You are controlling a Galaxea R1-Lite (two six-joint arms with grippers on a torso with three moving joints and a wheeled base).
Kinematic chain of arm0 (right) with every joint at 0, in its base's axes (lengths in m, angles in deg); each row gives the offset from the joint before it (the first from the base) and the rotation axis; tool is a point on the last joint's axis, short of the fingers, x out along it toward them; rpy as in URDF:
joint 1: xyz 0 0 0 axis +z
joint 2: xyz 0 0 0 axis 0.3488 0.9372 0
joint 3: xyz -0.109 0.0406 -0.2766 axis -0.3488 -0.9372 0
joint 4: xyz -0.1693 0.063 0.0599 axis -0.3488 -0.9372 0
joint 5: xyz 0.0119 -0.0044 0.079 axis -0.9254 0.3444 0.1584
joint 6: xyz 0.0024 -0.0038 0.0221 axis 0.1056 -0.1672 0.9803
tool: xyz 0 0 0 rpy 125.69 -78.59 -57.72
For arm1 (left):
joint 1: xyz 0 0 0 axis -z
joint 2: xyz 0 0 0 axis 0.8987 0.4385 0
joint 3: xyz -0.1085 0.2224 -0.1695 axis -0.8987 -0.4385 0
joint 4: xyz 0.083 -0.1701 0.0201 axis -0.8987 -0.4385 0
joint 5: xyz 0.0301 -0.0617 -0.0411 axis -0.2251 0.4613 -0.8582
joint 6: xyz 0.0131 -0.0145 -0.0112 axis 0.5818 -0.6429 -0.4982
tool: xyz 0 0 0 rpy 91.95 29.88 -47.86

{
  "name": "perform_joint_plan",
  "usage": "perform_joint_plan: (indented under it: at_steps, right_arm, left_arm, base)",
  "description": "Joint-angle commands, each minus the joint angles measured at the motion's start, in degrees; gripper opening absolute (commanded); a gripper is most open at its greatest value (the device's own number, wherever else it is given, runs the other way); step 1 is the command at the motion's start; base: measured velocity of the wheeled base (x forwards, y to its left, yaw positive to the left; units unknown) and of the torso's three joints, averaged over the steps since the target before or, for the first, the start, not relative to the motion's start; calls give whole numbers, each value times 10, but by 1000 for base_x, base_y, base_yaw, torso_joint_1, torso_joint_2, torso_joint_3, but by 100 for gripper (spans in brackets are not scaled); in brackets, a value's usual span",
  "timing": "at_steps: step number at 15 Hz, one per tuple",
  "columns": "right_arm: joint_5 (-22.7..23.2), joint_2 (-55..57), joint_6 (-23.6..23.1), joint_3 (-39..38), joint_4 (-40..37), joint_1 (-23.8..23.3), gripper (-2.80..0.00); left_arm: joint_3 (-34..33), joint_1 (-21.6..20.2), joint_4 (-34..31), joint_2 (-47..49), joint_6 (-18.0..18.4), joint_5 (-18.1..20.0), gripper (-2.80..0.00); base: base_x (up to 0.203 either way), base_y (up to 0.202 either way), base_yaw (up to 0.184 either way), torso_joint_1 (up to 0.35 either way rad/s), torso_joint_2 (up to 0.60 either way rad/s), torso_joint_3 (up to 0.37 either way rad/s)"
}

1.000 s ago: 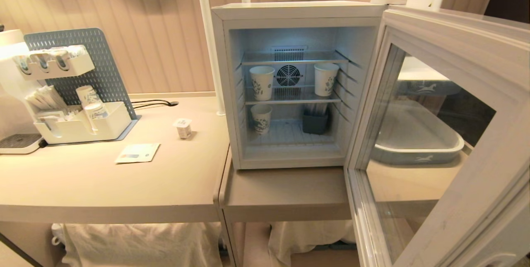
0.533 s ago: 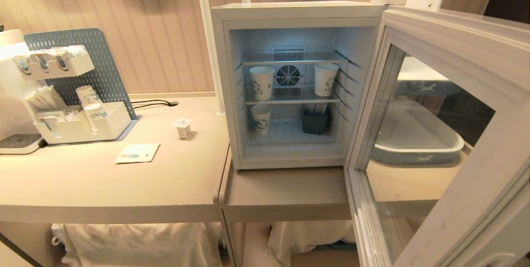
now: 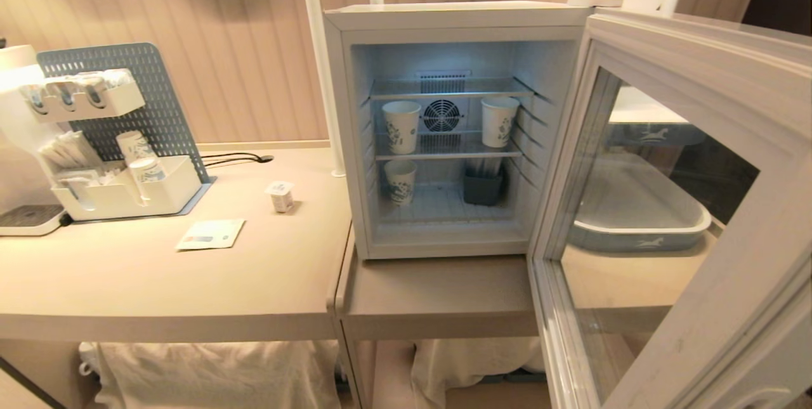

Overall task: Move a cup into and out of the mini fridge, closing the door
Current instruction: Put the yoghurt in the freezer

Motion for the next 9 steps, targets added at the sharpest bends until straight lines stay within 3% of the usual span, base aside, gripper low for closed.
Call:
perform_joint_plan:
  at_steps: [1,4,9]
  right_arm:
    - [0,1,0,0,-1,0,-280]
    - [0,1,0,0,-1,0,-280]
    - [0,1,0,0,-1,0,-280]
  left_arm:
    - [-4,0,16,0,-1,3,-280]
    - [-4,0,16,0,-2,3,-280]
    - [-4,0,16,0,-2,3,-280]
  base:
    - [0,0,0,0,0,0]
    - [-32,0,1,1,4,-1]
    - [-189,0,1,1,-1,3]
